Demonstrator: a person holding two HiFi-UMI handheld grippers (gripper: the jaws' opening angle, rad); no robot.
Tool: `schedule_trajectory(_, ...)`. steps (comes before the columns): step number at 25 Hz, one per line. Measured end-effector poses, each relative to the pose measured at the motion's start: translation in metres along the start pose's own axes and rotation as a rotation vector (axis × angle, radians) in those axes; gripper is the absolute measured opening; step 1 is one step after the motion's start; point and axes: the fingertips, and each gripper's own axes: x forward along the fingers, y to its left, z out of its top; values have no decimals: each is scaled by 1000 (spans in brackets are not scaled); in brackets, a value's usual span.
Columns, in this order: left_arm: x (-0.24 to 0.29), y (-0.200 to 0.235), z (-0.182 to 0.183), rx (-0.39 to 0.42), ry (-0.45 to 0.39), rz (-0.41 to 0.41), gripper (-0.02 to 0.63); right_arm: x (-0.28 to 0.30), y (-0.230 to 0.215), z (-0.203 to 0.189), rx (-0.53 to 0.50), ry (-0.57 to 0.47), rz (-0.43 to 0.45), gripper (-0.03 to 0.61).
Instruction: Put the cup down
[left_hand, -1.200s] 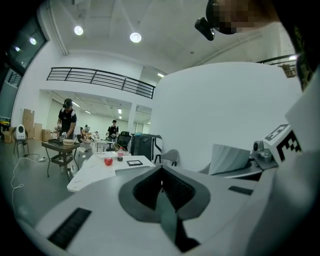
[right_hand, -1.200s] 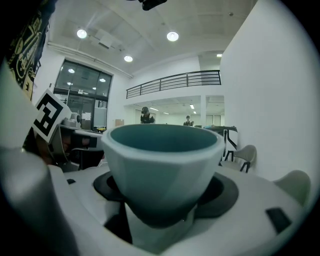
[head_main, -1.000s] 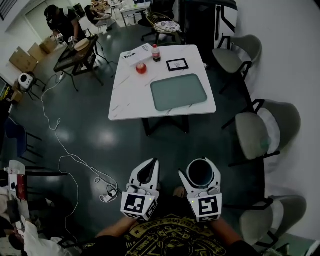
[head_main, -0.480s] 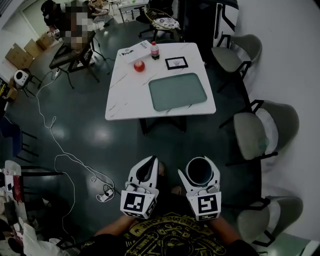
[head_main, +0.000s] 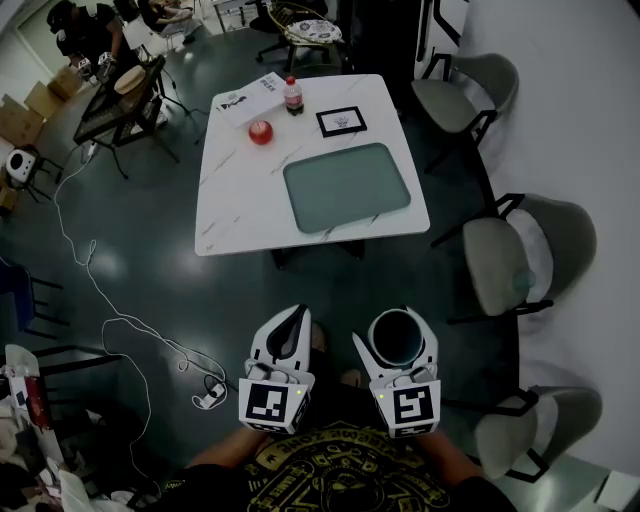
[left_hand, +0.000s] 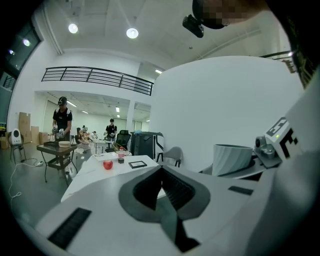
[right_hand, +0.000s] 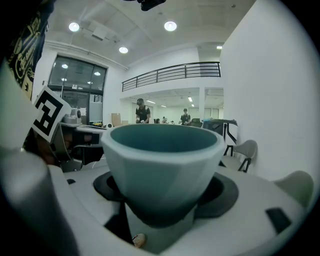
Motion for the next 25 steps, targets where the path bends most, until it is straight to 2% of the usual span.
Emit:
schedule_trajectory(5, 21, 19, 5, -1, 29, 6, 9, 24, -7, 3, 14, 13, -16, 364)
schedule_trajectory(13, 47, 37, 8, -9, 25, -19, 9, 51, -12, 10, 11, 25, -29, 364)
schedule_trajectory(16, 57, 40, 15, -11, -23, -48, 10, 59, -16, 13, 11, 32, -42, 364)
schedule_trajectory(25, 81, 58, 30, 0, -47, -79, 11, 88, -17, 39, -19, 28, -59, 364)
